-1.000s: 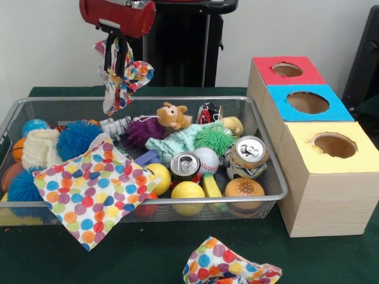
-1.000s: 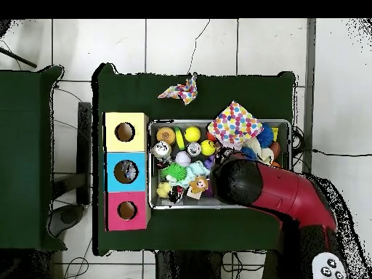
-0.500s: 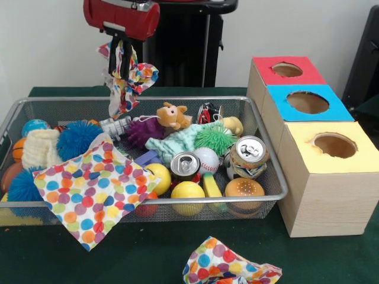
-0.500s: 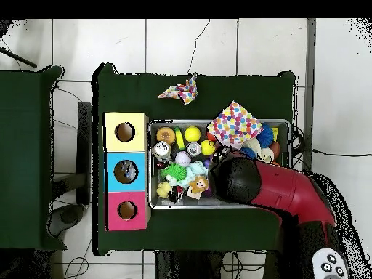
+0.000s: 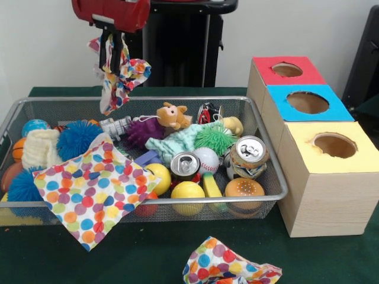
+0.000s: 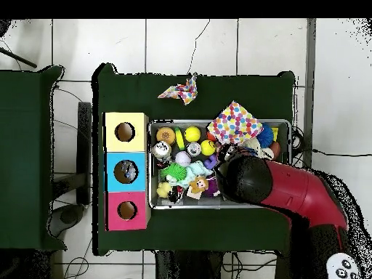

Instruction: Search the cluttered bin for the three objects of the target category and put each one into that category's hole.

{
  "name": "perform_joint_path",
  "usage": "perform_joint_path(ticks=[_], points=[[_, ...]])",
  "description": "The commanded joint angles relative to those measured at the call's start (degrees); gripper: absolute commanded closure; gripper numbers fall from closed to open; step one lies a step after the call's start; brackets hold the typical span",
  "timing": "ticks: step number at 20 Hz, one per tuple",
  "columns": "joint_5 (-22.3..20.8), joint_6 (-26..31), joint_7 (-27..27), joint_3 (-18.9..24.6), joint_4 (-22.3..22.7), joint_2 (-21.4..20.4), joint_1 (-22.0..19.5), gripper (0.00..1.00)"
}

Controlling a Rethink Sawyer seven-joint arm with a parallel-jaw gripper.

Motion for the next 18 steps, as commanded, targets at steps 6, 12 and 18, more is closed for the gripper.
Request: perform_joint_path(ticks=[6, 12, 18], points=[[2.68, 12.19, -6.40, 8.81, 0.82, -1.90, -4.06, 1.00], [2.99, 17.20, -9.10, 11.23, -2.01, -1.82, -7.45, 1.00], [2.81, 19.60, -10.90, 13.72, -2.43, -3.05, -10.65, 1.00]])
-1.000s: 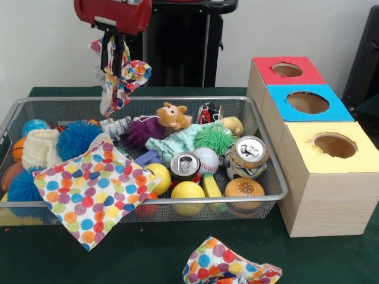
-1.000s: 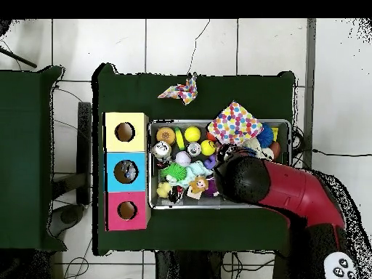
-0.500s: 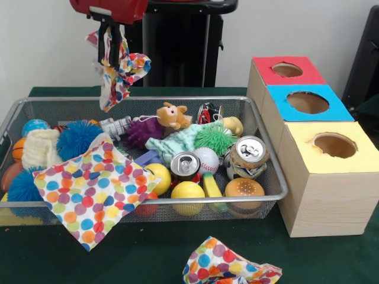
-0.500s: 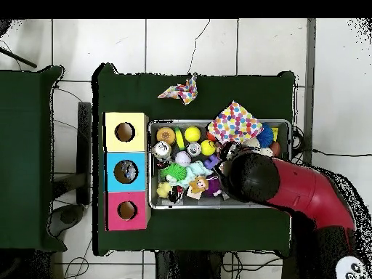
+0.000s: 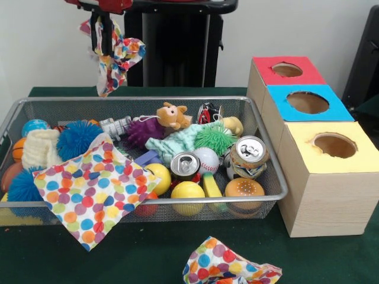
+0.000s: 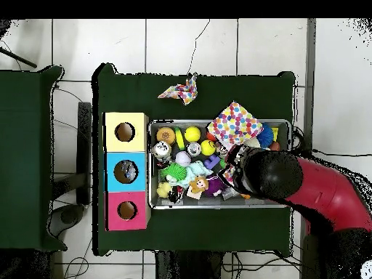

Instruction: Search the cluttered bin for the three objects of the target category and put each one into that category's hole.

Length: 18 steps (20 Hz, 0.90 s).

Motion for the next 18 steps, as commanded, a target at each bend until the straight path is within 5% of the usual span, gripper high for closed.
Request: perform_joint_path(ticks=[1, 18], points=[[1.49, 7.72, -10.73, 7.39, -1.00, -0.65, -3.69, 1.00], [-2.86, 8.22, -13.59, 12.77, -0.88, -1.52, -7.70, 1.00]])
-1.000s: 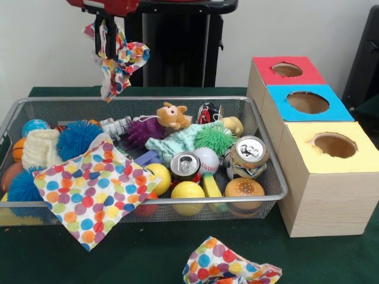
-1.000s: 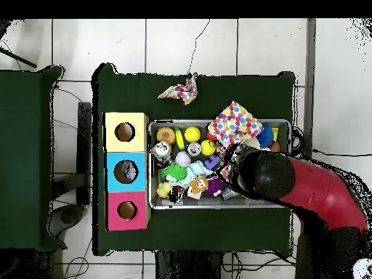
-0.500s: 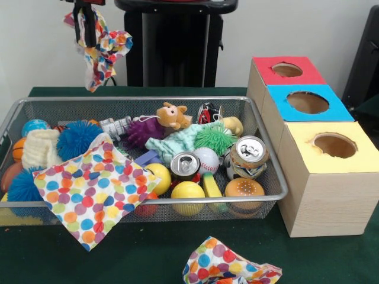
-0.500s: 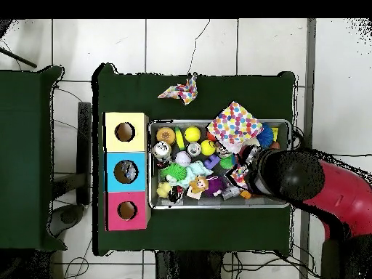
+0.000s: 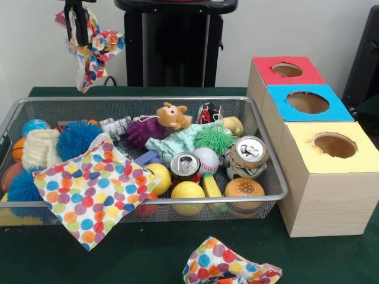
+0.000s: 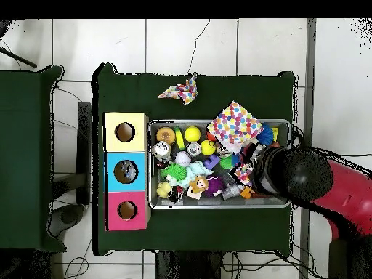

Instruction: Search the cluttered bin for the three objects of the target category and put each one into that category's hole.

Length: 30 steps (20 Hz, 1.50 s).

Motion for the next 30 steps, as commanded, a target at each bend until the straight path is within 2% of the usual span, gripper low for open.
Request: perform_joint_path(ticks=[1, 7, 10, 13, 17, 18, 23, 30], points=[[-2.77, 6.50, -13.57, 6.80, -1.17, -0.08, -0.77, 1.00], [-5.08, 7.08, -15.30, 8.39, -2.79, 0.51, -1.46, 1.00], [-5.15, 6.03, -14.01, 8.80, -2.13, 0.43, -1.63, 1.00], [-4.93, 7.37, -13.73, 9.51, -3.25, 0.65, -1.90, 1.00], [-3.22, 7.34, -11.73, 10.54, -3.32, 0.91, -2.94, 1.00], [-2.19, 6.93, -10.51, 10.80, -3.06, 1.00, -3.55, 0.00], [-2.61, 7.00, -9.08, 10.36, -4.29, 1.47, -3.84, 0.00], [-3.65, 6.92, -9.83, 10.72, -3.98, 1.58, -4.63, 0.00]])
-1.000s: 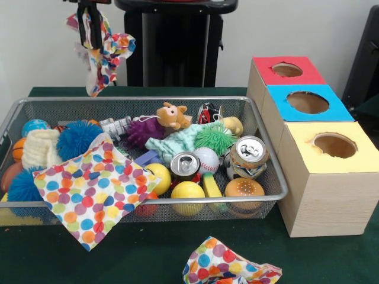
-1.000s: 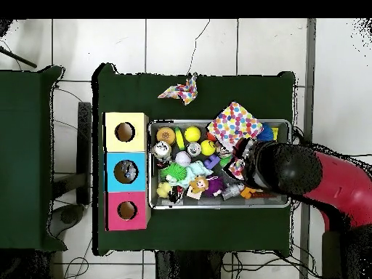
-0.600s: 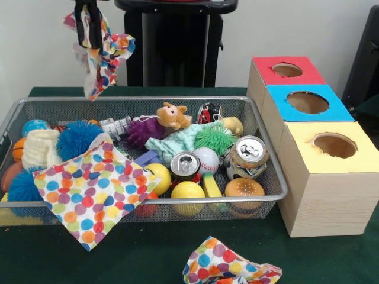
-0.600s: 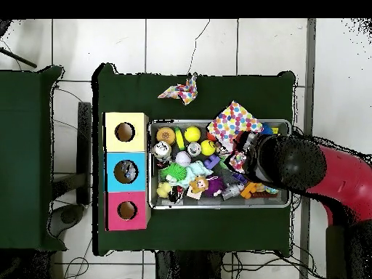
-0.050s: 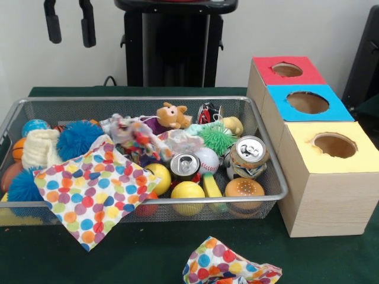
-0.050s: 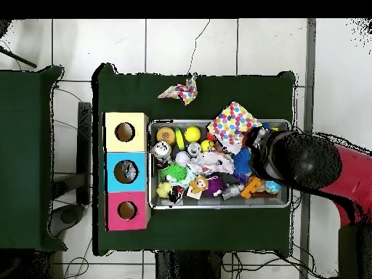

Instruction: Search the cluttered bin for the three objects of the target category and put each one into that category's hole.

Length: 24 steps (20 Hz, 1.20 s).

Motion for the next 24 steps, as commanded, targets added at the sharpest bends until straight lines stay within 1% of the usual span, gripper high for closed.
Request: perform_joint_path(ticks=[1, 7, 10, 12, 13, 15, 17, 19, 21, 22, 24], points=[[-1.51, 6.64, -9.83, 3.51, -0.13, 1.10, -1.13, 0.00], [-1.74, 5.26, -8.87, 3.56, 1.19, 0.58, -1.11, 0.00], [-3.16, 2.74, -6.45, 2.45, 2.48, -0.25, 0.36, 0.00], [-7.21, 0.60, -4.14, -0.01, 2.81, -0.97, 3.02, 0.00], [-10.83, -0.01, -2.99, -1.82, 2.27, -1.18, 5.07, 0.00], [-17.52, -0.40, 1.12, -5.66, 0.86, -0.79, 9.66, 0.00], [-21.43, -1.19, 5.03, -8.45, 0.54, -0.12, 13.24, 0.00], [-23.98, -1.31, 7.51, -10.37, -0.41, 0.83, 16.02, 0.00], [-25.68, -0.34, 8.85, -11.97, -0.62, 1.15, 18.31, 0.00], [-25.70, 0.08, 8.73, -12.24, -0.54, 1.17, 19.04, 0.00], [-24.33, -0.79, 9.30, -12.40, -0.10, 1.90, 19.77, 0.00]])
